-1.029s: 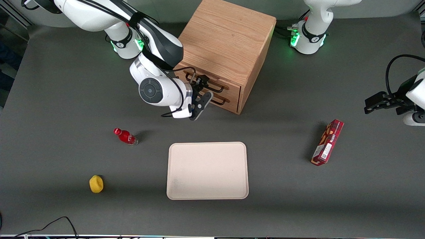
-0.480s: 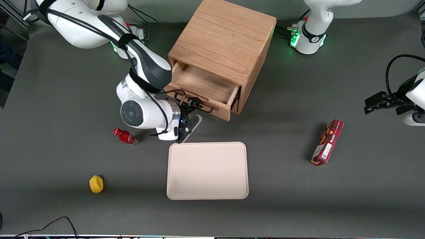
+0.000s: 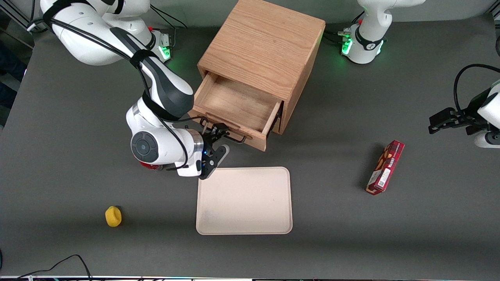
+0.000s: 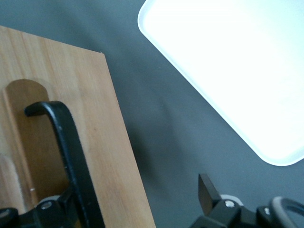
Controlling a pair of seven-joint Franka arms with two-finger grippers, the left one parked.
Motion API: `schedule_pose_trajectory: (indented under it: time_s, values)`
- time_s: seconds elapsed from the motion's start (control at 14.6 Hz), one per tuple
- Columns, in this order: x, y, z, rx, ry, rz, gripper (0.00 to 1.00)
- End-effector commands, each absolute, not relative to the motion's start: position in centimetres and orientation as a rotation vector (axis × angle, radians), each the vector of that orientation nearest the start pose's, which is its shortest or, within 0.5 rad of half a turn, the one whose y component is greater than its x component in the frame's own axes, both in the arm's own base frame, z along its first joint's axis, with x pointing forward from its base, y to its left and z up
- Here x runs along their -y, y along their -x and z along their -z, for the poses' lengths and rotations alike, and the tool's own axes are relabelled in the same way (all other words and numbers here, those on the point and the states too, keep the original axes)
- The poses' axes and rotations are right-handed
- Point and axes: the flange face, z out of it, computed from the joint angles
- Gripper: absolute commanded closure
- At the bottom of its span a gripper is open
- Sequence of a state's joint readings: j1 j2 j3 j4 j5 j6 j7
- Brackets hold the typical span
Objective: Open upper drawer
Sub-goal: 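Pull the handle outward with the right gripper, sliding the drawer open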
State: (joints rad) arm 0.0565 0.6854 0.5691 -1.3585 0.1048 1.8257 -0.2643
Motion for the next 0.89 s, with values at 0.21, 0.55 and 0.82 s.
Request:
schedule_pose_trajectory:
  time_s: [0.21, 0.55, 0.82]
  values:
    - [-31.8, -65.8, -36.1, 1.089, 2.498, -0.173, 0.0]
    - [-27.7, -68.7, -37.3, 1.141, 2.514, -0.103, 0.0]
    - [-25.5, -70.6, -40.3, 1.164, 2.517, -0.035, 0.0]
